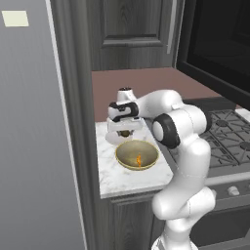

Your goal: Remove the kiwi from the bowl and place it on the small plate. Then place the bowl with only the shrimp in the microwave, close the door, and press the start button to microwave the shrimp.

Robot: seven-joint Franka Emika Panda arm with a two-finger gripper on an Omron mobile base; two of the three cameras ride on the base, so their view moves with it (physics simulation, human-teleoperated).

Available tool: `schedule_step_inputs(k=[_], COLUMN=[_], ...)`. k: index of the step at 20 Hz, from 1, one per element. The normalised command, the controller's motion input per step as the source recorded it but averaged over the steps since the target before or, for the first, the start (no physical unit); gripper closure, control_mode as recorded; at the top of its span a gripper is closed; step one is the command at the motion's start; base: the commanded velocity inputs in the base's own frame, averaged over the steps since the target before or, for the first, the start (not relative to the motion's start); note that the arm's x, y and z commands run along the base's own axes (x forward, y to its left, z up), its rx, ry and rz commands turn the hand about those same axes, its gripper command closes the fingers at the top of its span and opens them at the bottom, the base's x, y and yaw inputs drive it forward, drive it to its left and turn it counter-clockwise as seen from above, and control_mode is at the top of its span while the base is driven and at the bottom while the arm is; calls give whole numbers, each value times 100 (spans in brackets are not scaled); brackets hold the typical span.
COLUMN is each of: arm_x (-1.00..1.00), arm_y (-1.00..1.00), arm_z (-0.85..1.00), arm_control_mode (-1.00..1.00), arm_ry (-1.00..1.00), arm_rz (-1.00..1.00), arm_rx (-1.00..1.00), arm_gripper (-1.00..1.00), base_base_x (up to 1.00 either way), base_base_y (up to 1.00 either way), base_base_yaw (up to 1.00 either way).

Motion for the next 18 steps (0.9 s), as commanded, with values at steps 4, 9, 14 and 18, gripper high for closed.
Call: schedule_step_inputs(k=[4, 9, 14, 18], arm_x=[7, 9, 14, 36], arm_y=[0, 0, 0, 0], arm_z=[-39, -22, -23, -29], arm_control_mode=[-100, -100, -100, -100], arm_ry=[0, 0, 0, 0], arm_rz=[0, 0, 0, 0], arm_rx=[0, 0, 0, 0], arm_gripper=[100, 100, 100, 100], base_base_x=[0, 0, 0, 0], base_base_y=[0, 0, 0, 0], base_base_yaw=[0, 0, 0, 0])
